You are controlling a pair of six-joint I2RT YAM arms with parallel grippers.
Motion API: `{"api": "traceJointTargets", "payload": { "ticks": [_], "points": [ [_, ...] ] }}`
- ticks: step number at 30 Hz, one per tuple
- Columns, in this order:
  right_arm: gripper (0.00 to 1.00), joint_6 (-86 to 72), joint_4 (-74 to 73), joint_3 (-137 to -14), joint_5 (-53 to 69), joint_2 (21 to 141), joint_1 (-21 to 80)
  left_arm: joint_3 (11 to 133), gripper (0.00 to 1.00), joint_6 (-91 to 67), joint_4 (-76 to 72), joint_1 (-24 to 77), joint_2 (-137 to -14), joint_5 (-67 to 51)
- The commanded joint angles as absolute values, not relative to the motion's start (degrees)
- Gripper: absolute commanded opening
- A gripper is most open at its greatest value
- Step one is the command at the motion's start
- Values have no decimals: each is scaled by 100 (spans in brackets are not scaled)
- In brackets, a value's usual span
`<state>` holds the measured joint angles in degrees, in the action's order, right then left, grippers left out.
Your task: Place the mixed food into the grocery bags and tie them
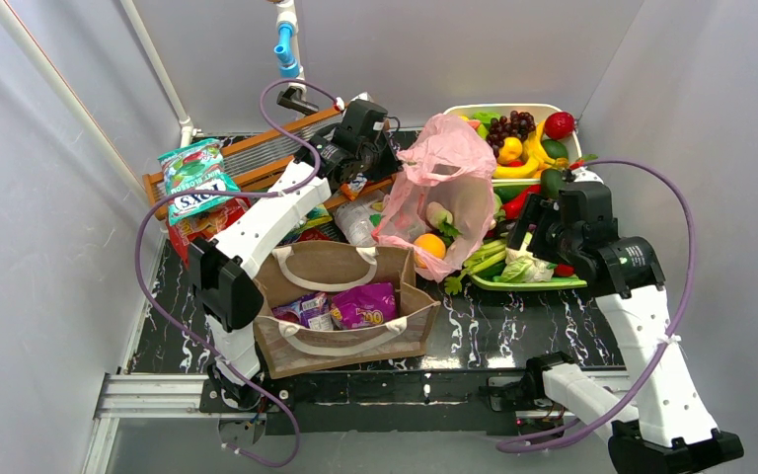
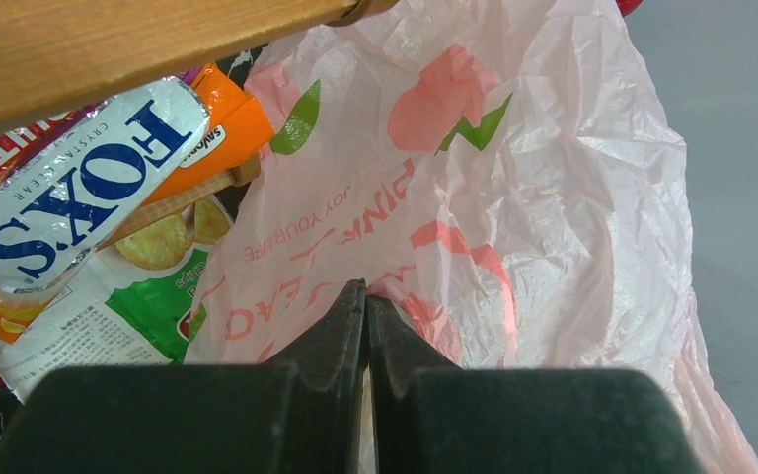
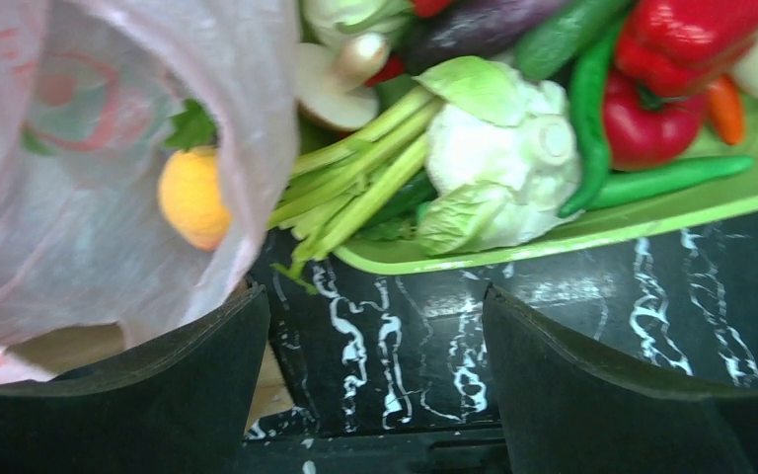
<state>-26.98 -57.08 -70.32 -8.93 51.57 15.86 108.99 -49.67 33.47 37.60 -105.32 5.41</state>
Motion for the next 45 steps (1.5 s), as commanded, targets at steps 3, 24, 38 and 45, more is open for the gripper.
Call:
{"api": "traceJointTargets", "payload": {
  "ticks": [3,24,38,45],
  "points": [
    [87,-2795,-6005,-6942,-1863,5364,1352,10746,0,-4886,3411,3722,-10080,574],
    [88,-3814,-5095,-5546,-1526,5122,-221,10463,0,-4884,3427,3647,-9896,500],
    [70,-4093,-4578,-5366,-769,6114,-1006,10345,0,-4872,3397,3589,-9877,483],
    [47,-4136,-4428,-5362,-483,6470,-1196,10219,0,-4898,3360,3503,-9883,384]
  ]
}}
